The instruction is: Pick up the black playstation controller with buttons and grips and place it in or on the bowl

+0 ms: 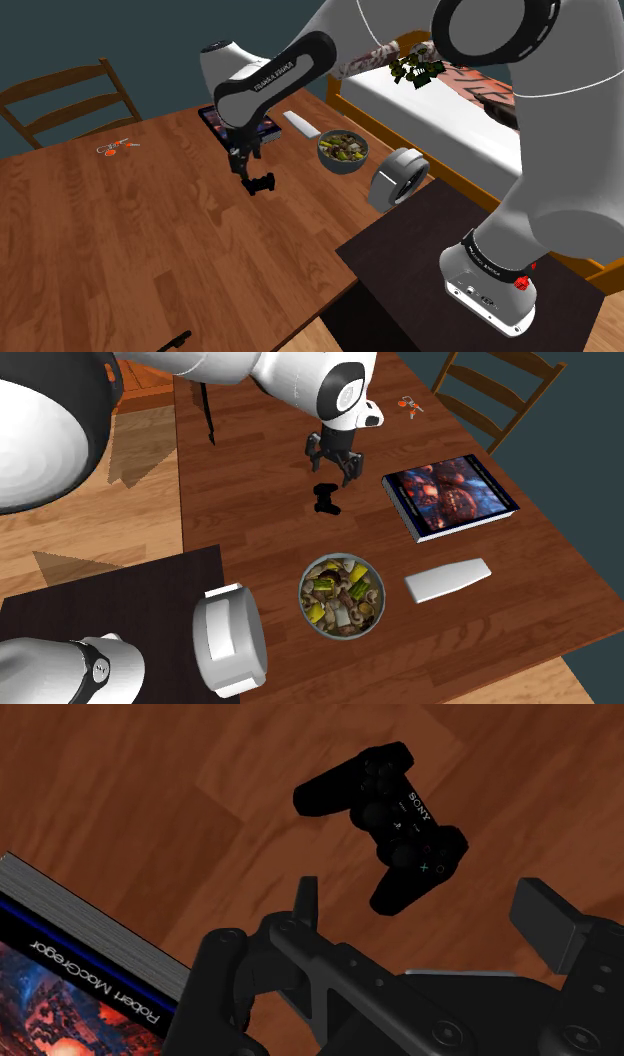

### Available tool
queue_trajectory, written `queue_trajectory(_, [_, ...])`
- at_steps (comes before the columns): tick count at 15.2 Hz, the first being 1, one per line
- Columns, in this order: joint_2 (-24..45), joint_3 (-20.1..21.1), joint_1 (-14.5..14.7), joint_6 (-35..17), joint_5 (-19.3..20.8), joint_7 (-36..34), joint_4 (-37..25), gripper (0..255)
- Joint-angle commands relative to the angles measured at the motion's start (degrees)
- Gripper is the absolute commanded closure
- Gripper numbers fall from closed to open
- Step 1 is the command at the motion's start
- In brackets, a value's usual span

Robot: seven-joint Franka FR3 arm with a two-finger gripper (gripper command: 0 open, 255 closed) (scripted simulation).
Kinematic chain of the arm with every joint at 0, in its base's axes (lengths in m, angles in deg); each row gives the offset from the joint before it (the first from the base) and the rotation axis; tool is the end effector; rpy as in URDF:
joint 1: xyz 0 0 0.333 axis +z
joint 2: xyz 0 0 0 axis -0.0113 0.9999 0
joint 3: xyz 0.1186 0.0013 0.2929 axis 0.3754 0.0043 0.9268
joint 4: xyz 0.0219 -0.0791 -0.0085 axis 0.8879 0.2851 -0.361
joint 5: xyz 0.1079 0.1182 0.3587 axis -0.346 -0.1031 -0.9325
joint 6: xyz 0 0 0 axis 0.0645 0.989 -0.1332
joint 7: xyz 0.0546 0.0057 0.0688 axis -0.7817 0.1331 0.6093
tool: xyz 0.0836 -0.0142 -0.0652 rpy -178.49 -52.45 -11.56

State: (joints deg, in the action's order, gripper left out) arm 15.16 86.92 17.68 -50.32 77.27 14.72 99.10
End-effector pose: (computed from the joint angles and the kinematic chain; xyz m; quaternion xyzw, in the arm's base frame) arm 0.5909 0.3286 0.2389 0.9410 0.3327 -0.0594 0.0168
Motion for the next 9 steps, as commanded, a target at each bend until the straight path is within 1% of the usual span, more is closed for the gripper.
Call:
queue_trajectory(1, [3.0, 0.0, 1.1, 0.6, 0.7, 0.2, -3.3, 0])
queue_trajectory(8, [5.9, -0.6, 1.3, -3.6, 1.5, -0.3, -1.9, 0])
queue_trajectory(9, [5.9, -0.6, 1.3, -3.6, 1.5, -0.3, -1.9, 0])
